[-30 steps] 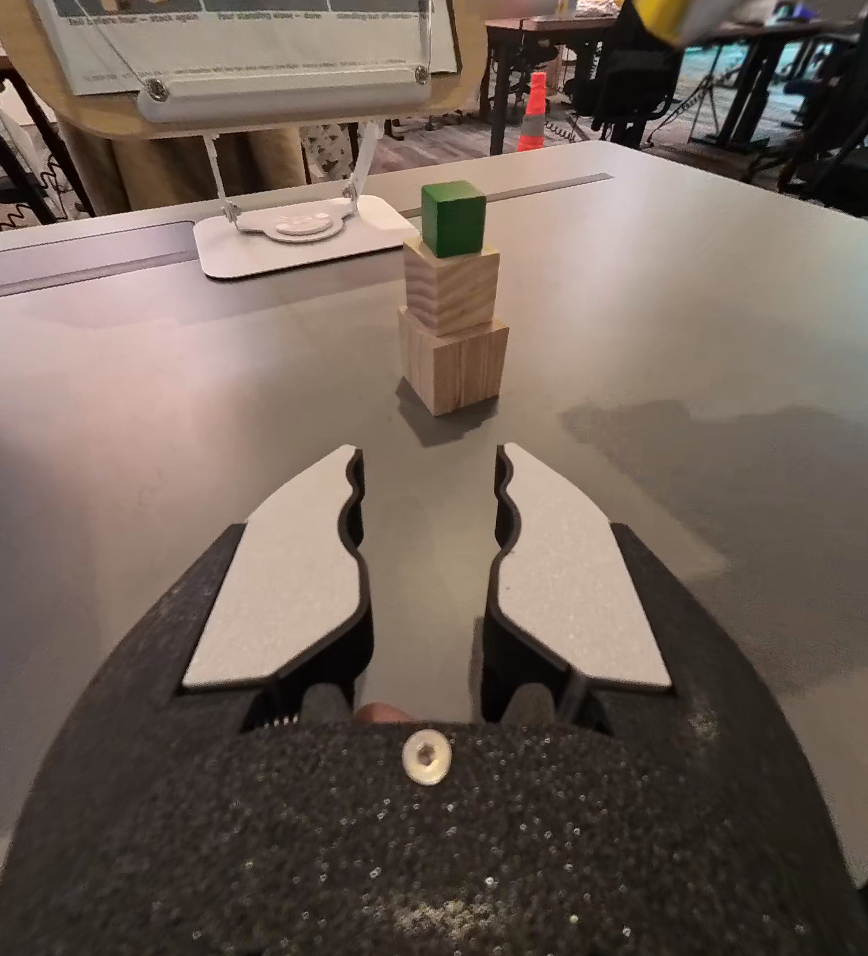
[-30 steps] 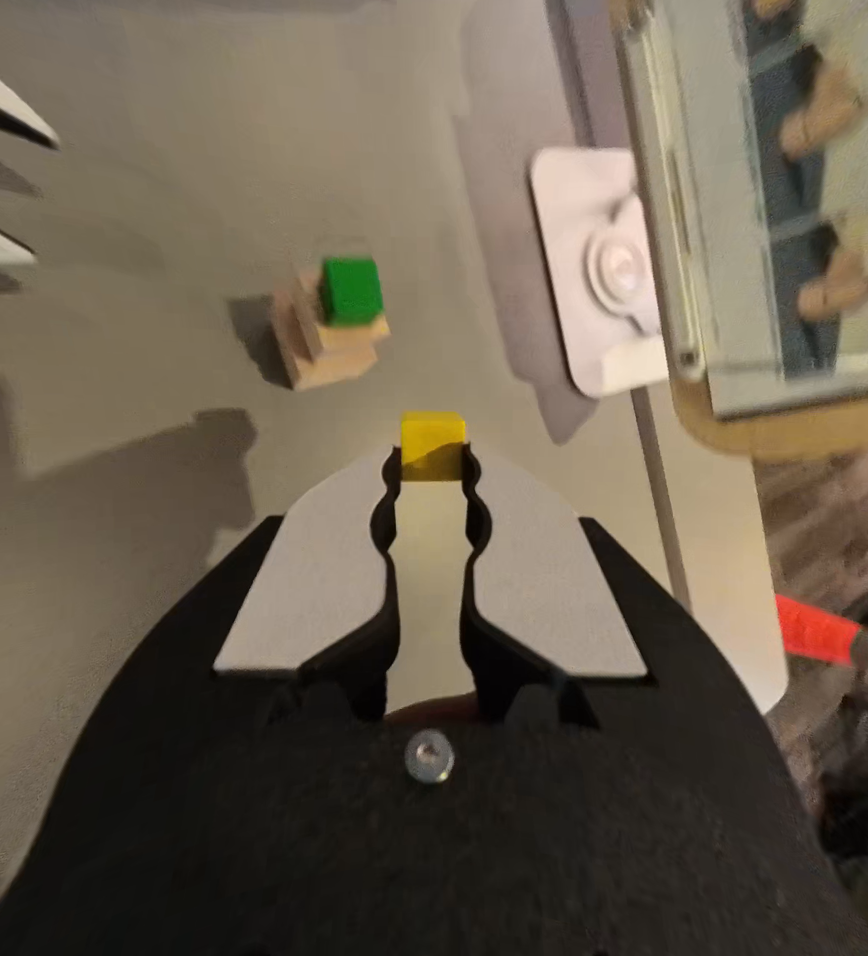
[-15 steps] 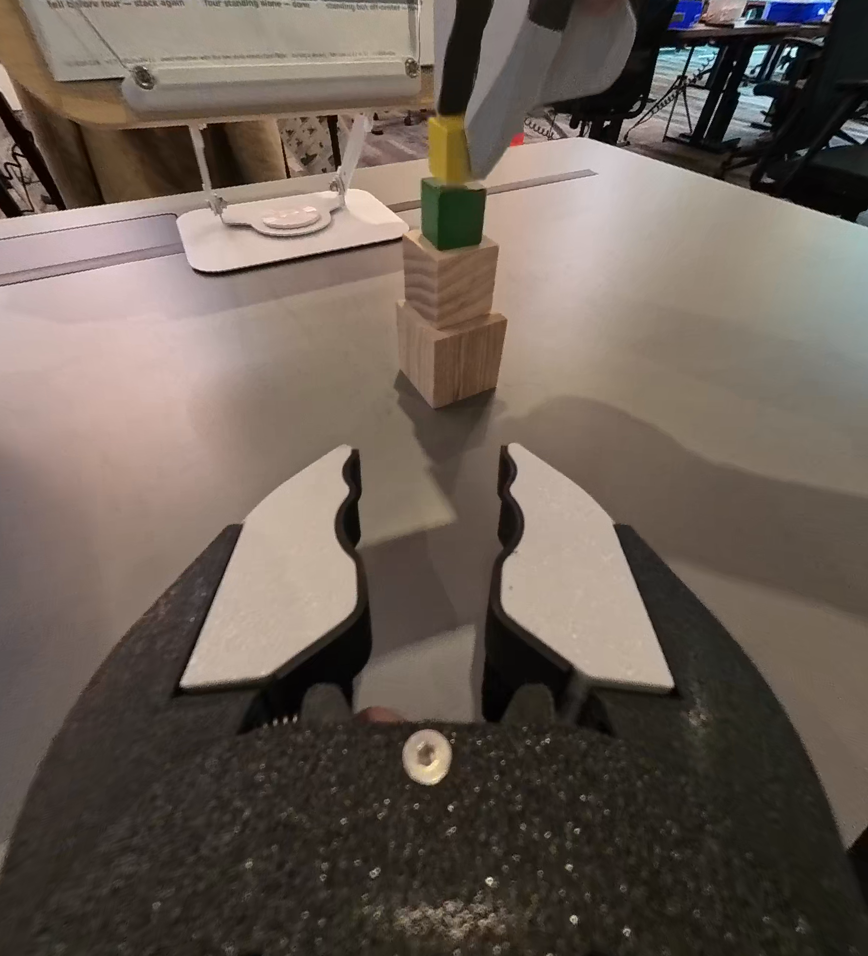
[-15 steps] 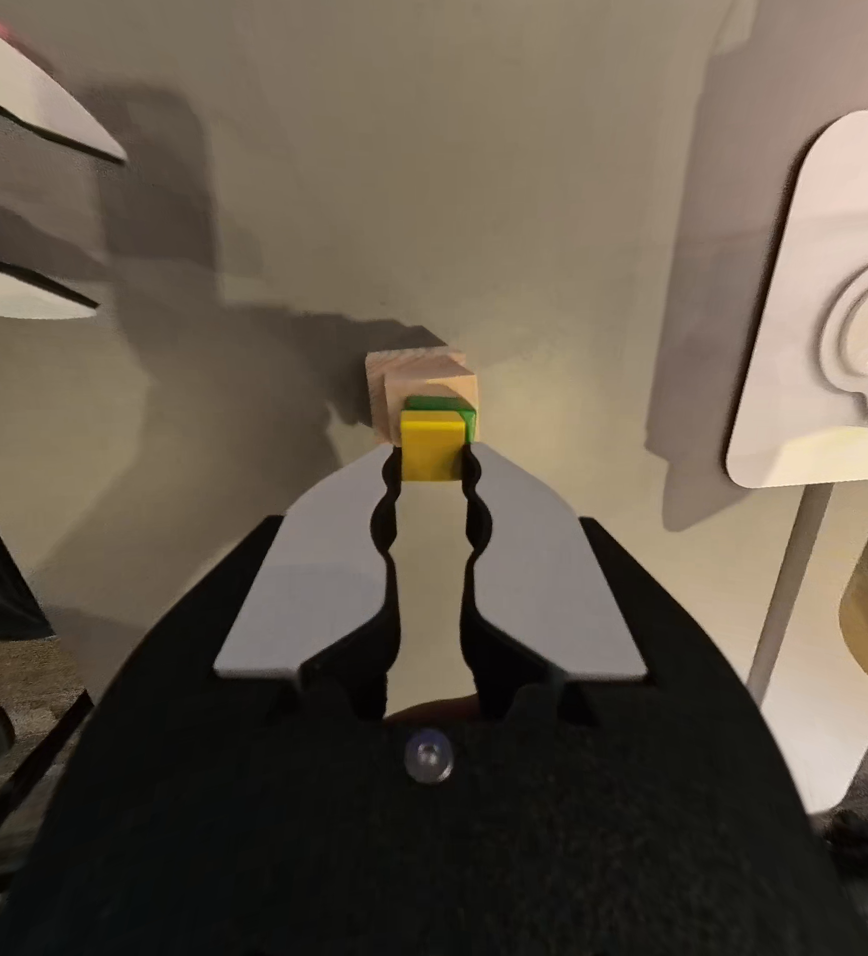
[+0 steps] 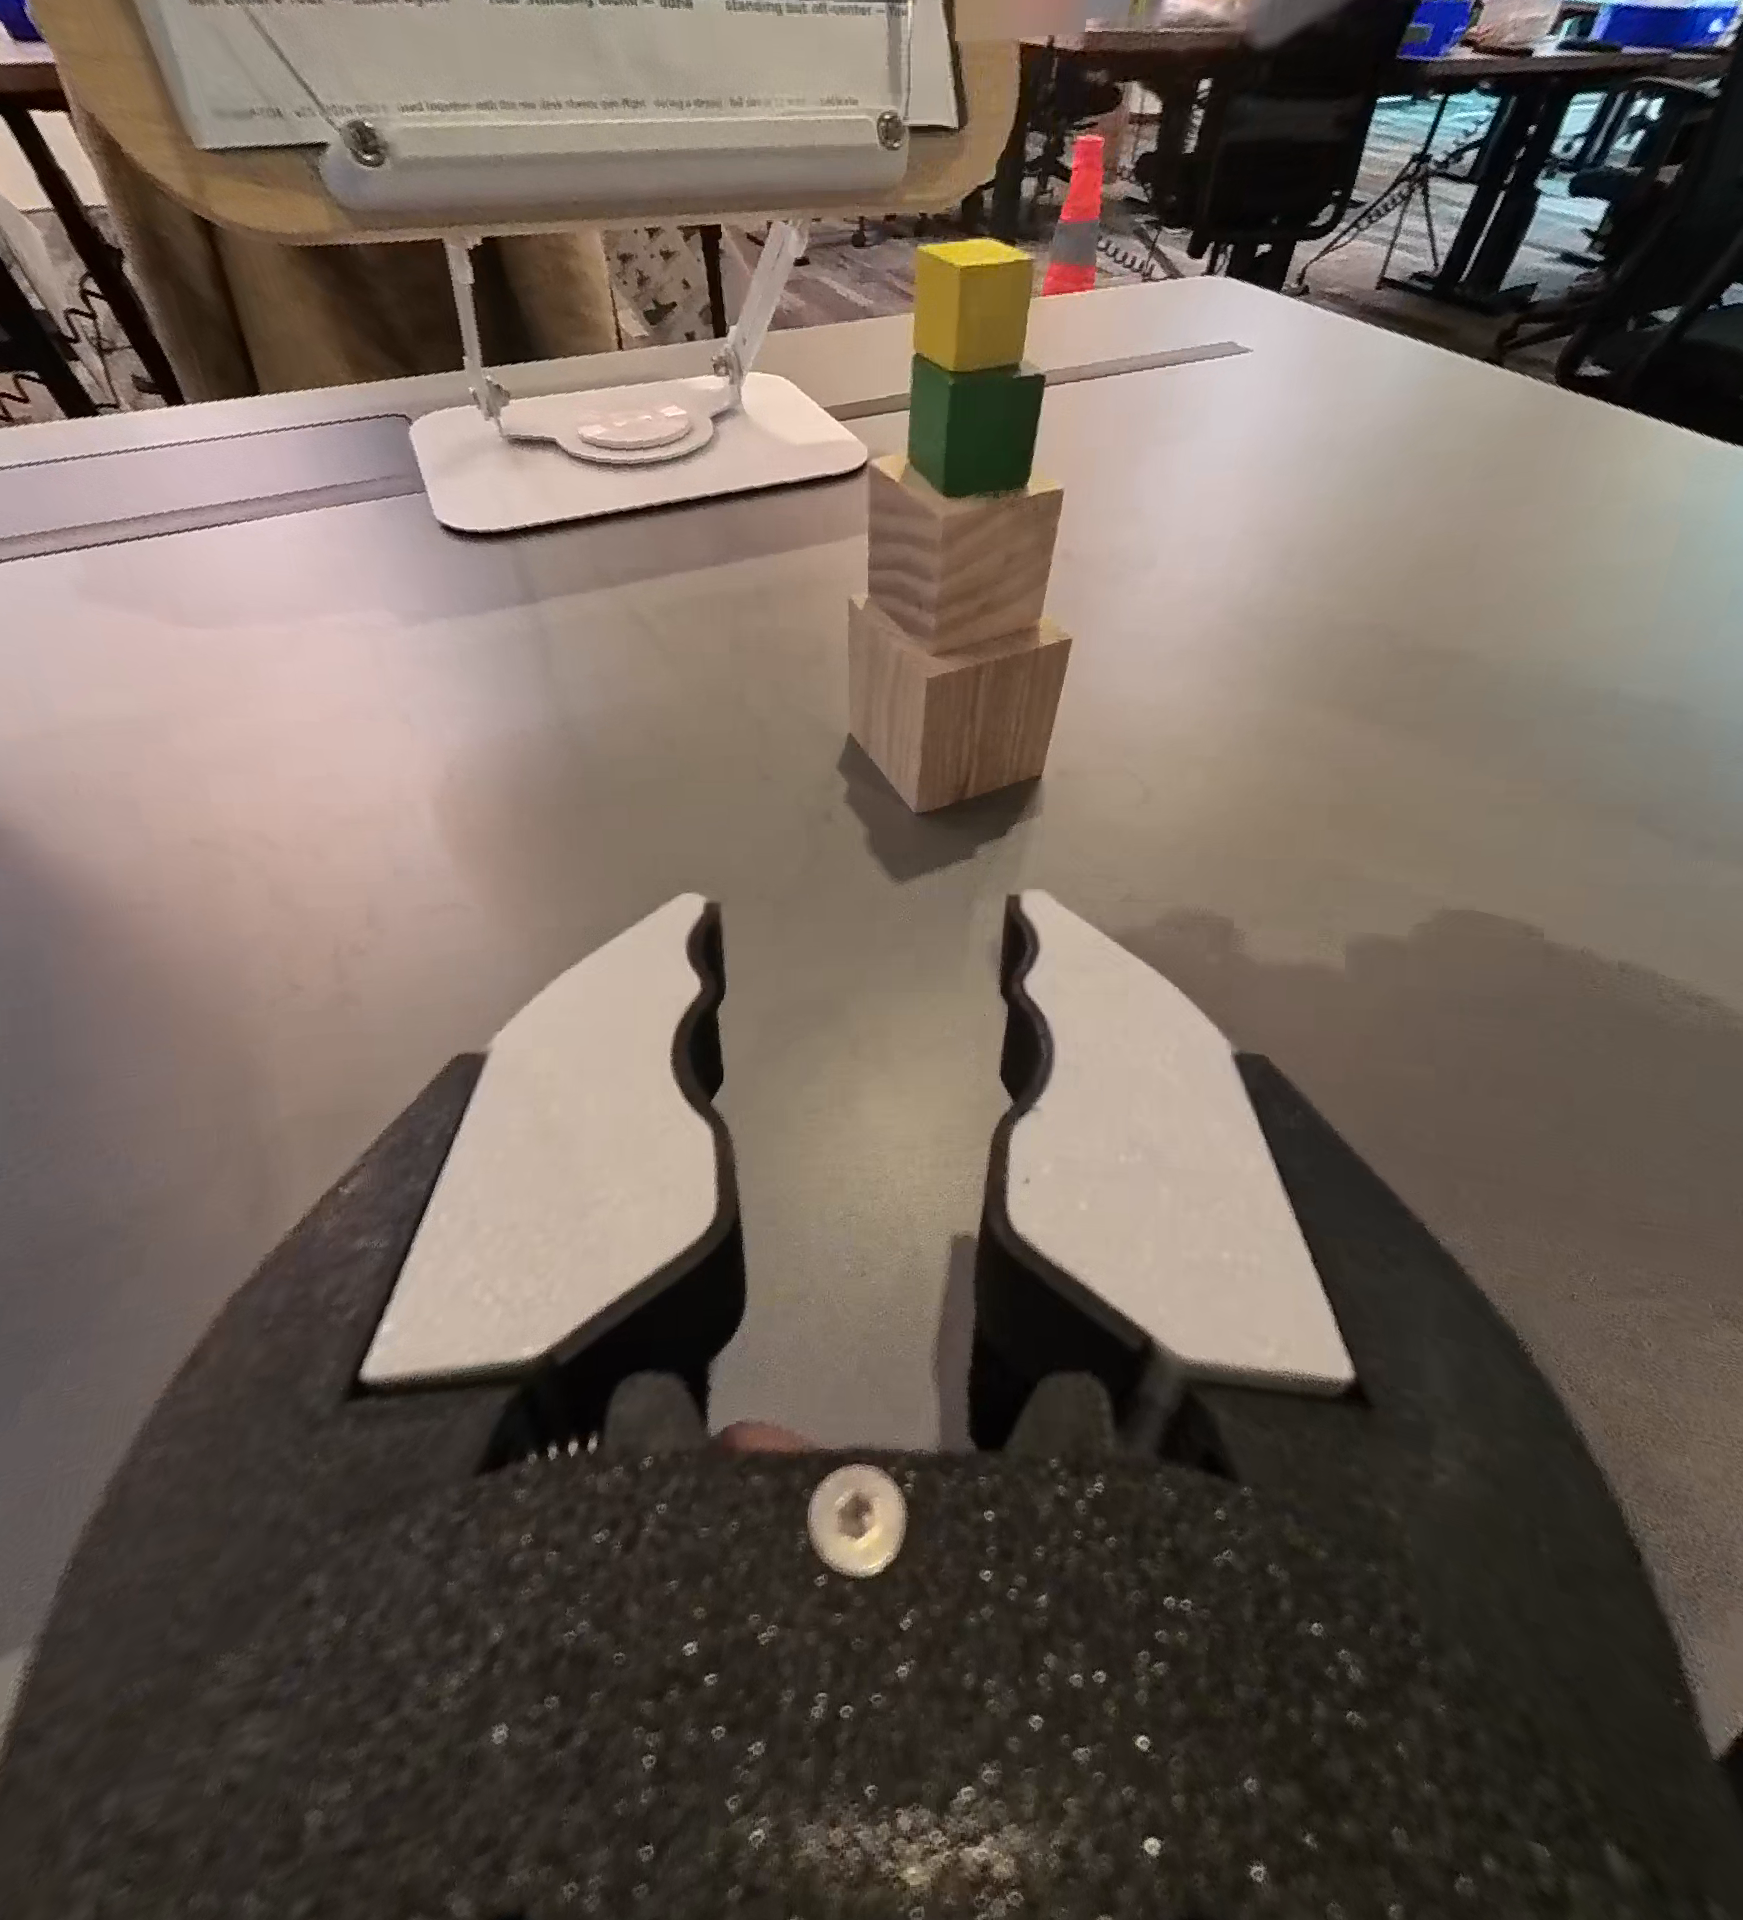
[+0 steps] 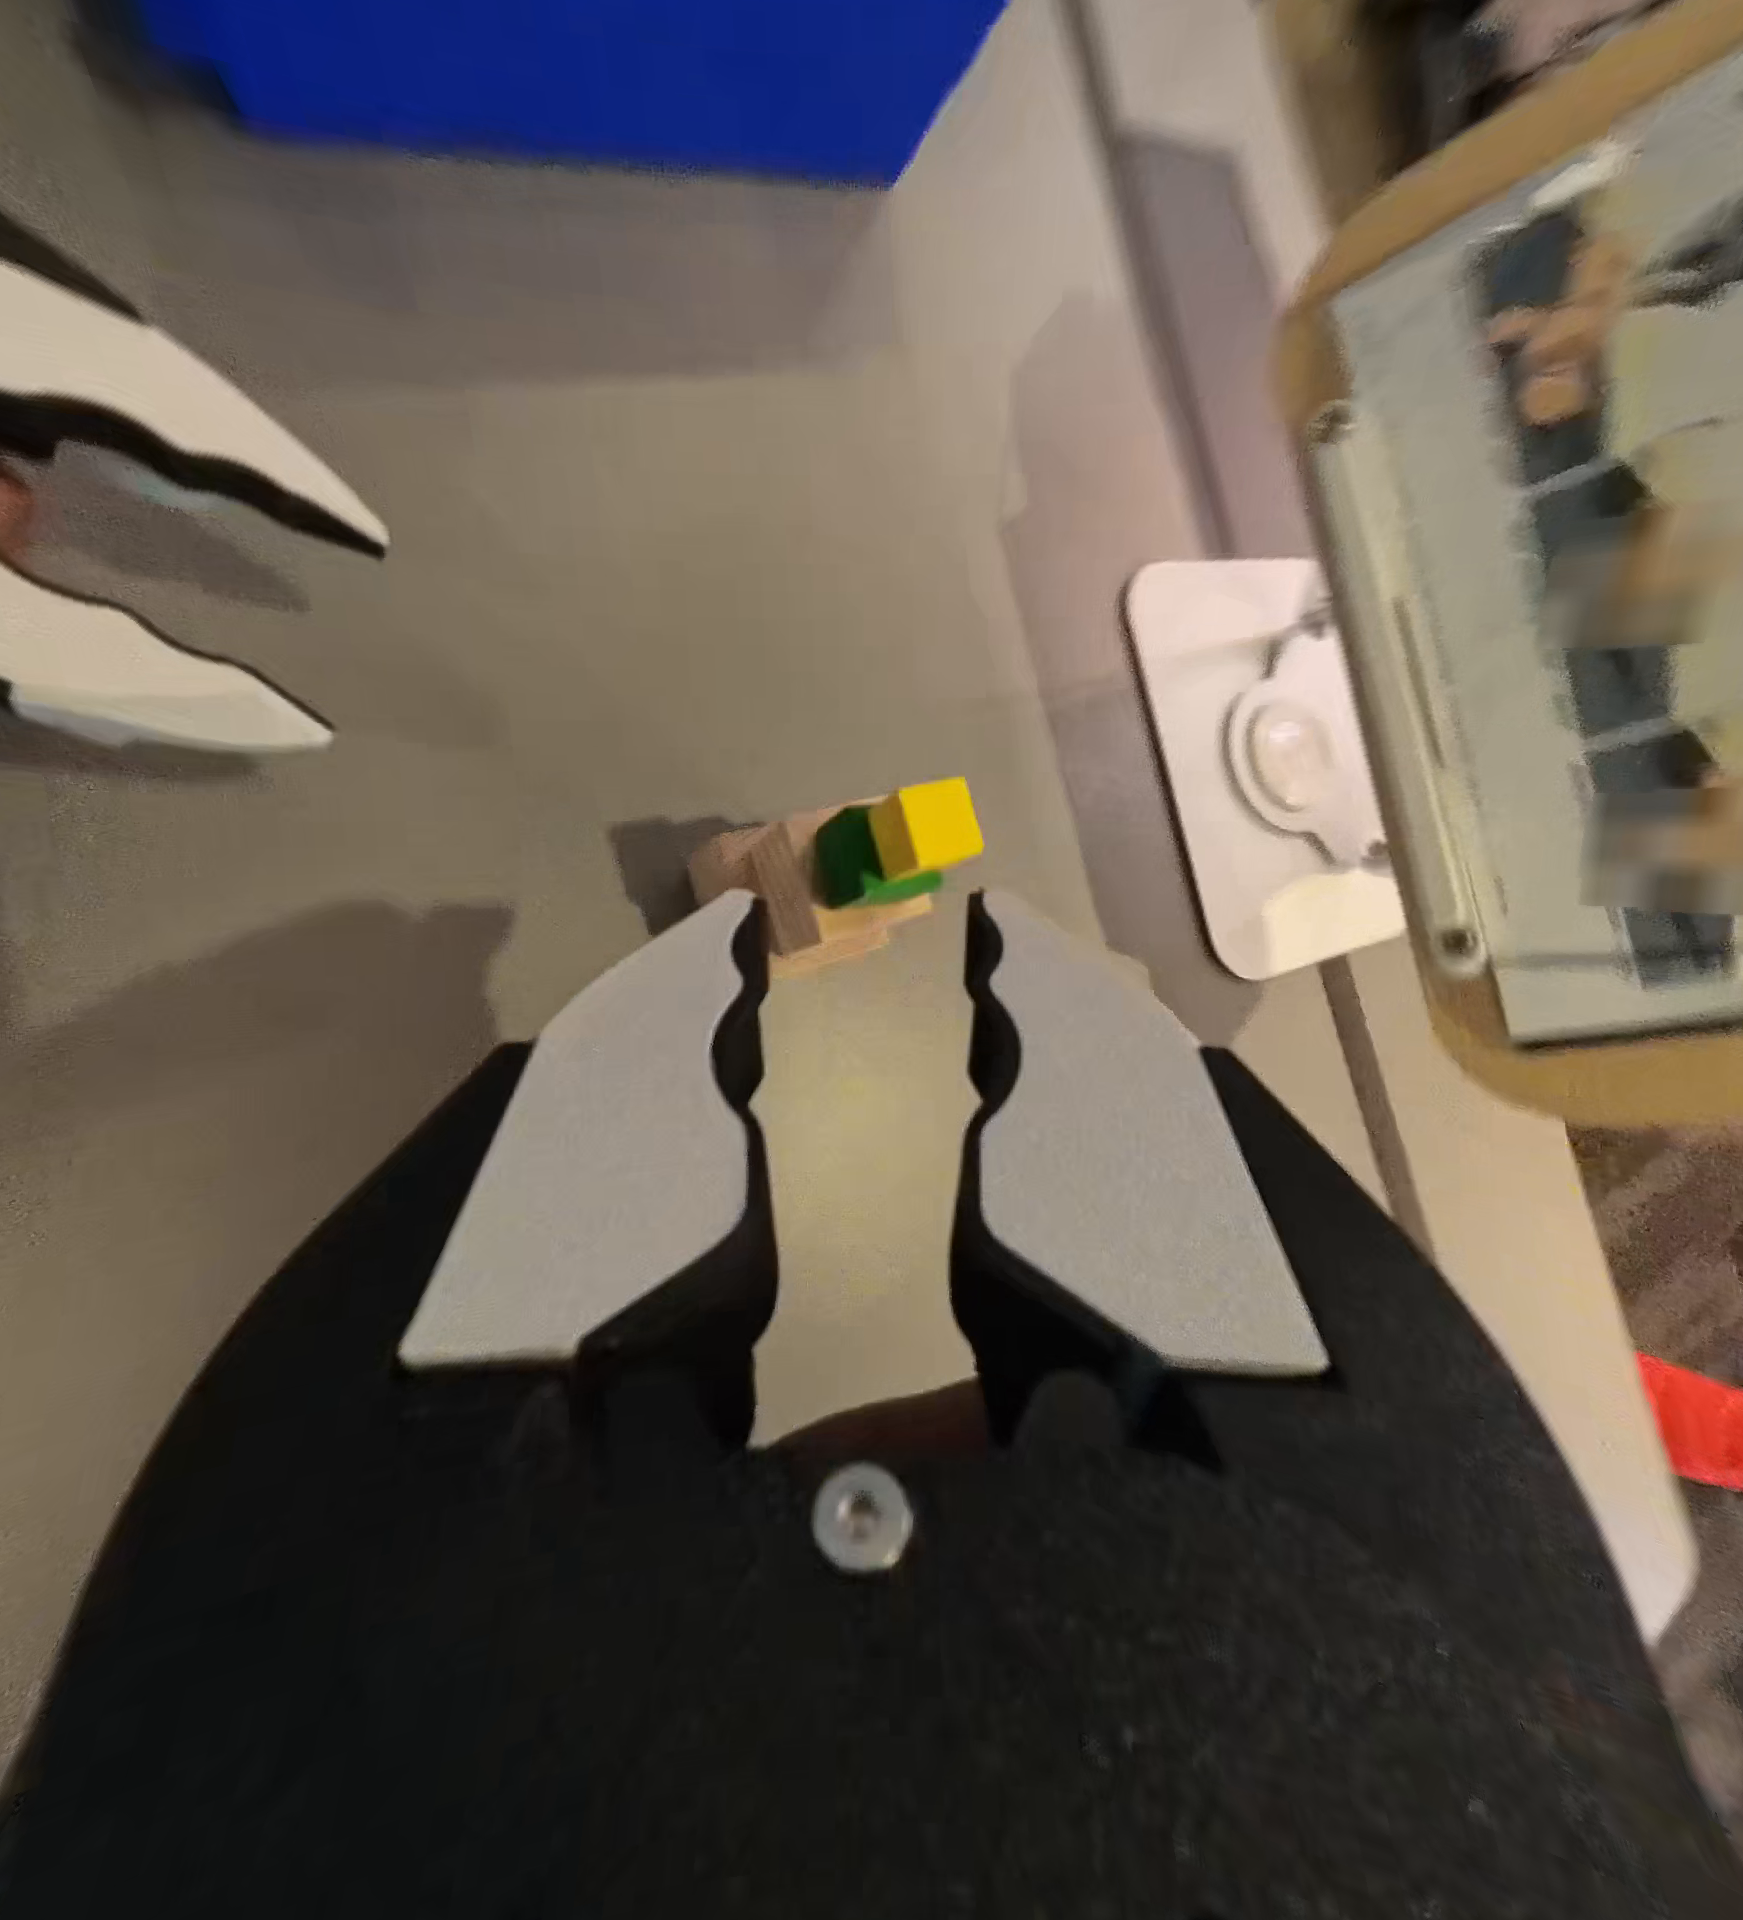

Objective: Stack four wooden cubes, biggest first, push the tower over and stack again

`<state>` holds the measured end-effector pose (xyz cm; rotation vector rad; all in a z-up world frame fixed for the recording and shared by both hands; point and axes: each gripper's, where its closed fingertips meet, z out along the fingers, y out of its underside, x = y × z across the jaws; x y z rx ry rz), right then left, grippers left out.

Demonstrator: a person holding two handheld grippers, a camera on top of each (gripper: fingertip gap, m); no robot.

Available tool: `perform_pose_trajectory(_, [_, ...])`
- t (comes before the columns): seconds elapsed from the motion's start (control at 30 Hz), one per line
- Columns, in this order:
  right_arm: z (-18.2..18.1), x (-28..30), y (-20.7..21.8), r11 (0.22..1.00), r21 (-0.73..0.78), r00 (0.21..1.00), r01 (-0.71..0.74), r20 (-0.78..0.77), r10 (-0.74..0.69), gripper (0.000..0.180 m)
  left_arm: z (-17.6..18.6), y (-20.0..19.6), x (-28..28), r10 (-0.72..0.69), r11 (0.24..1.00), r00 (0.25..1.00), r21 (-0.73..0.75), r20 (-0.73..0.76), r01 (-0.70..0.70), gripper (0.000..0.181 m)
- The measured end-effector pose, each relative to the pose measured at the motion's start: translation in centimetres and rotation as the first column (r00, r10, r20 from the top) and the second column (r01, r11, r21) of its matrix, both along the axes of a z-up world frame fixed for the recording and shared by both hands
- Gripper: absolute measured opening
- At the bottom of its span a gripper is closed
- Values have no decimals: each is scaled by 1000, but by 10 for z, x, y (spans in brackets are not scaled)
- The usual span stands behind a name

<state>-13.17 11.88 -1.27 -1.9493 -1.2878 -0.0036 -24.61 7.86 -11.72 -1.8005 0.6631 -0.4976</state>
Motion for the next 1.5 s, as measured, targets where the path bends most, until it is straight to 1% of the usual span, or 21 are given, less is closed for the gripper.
perform_pose_trajectory(0.03, [-5, 6, -10, 997, 53, 996, 50, -79, -46, 35, 0, 1, -2, 12, 1000, 1000, 4, -2, -12, 51])
perform_pose_trajectory(0.1, [-26, 18, -30, 983, 88, 955, 163, -263, -134, 32, 1, 4, -6, 46, 999, 999, 15, -11, -46, 50])
perform_pose_trajectory(0.17, [-52, 33, -44, 952, 96, 887, 291, -399, -231, 42, 0, 6, -9, 74, 997, 997, 24, -27, -73, 50])
perform_pose_trajectory(0.27, [-83, 48, -65, 919, 52, 808, 392, -497, -317, 42, -3, 7, -8, 94, 995, 993, 49, -78, -90, 51])
perform_pose_trajectory(0.33, [-95, 50, -77, 915, 6, 765, 403, -551, -333, 41, -5, 6, -4, 83, 995, 990, 59, -109, -77, 51])
perform_pose_trajectory(0.43, [-110, 57, -85, 902, 10, 744, 431, -570, -349, 39, -4, 4, 2, 54, 997, 993, 63, -104, -47, 50])
perform_pose_trajectory(0.47, [-110, 59, -87, 898, 11, 738, 440, -573, -355, 39, -4, 3, 3, 45, 998, 994, 58, -100, -40, 50])
perform_pose_trajectory(0.53, [-105, 56, -91, 908, 36, 742, 417, -590, -317, 31, -7, 4, 5, 33, 999, 994, 36, -106, -29, 51])
perform_pose_trajectory(0.63, [-109, 55, -90, 913, 9, 745, 409, -581, -328, 27, -10, 5, 7, 24, 1000, 993, 18, -117, -22, 51])
perform_pose_trajectory(0.7, [-110, 53, -90, 921, -7, 748, 389, -582, -320, 20, -10, 5, 8, 22, 1000, 992, 22, -126, -20, 50])
perform_pose_trajectory(0.83, [-106, 54, -92, 924, 4, 736, 383, -606, -303, 15, -9, 2, 10, 18, 999, 990, 51, -141, -11, 50])
perform_pose_trajectory(1.07, [-111, 50, -91, 929, -14, 758, 369, -574, -310, 15, -7, 0, 11, 12, 997, 989, 73, -148, -1, 50])
perform_pose_trajectory(1.1, [-114, 46, -89, 938, -31, 773, 345, -558, -303, 3, -7, 0, 11, 12, 997, 989, 73, -144, -2, 50])
perform_pose_trajectory(1.17, [-117, 25, -80, 960, -66, 799, 272, -541, -263, 0, -5, 2, 8, 23, 997, 991, 73, -131, -13, 49])
perform_pose_trajectory(1.2, [-121, 3, -79, 974, -112, 834, 198, -503, -227, 0, -3, 6, 2, 46, 995, 990, 95, -136, -33, 47])
perform_pose_trajectory(1.27, [-129, -59, -89, 982, -186, 904, -12, -421, -69, 0, 4, 22, -21, 161, 975, 975, 177, -154, -133, 43])
perform_pose_trajectory(1.33, [-137, -115, -104, 970, -173, 939, -172, -326, 109, 0, 8, 34, -39, 222, 964, 968, 175, -119, -200, 39])
perform_pose_trajectory(1.4, [-144, -146, -106, 961, -133, 951, -242, -227, 208, 0, 6, 43, -52, 244, 965, 966, 124, -86, -232, 40])
perform_pose_trajectory(1.43, [-146, -149, -97, 965, -112, 958, -235, -192, 211, 0, 4, 46, -55, 241, 967, 968, 96, -69, -234, 41])
perform_pose_trajectory(1.47, [-147, -135, -72, 985, -78, 978, -157, -150, 144, 0, 3, 48, -56, 230, 972, 972, 68, -54, -226, 41])
perform_pose_trajectory(1.5, [-150, -101, -30, 999, -35, 994, 0, -105, -4, 0, 2, 48, -56, 220, 975, 975, 46, -41, -218, 41])
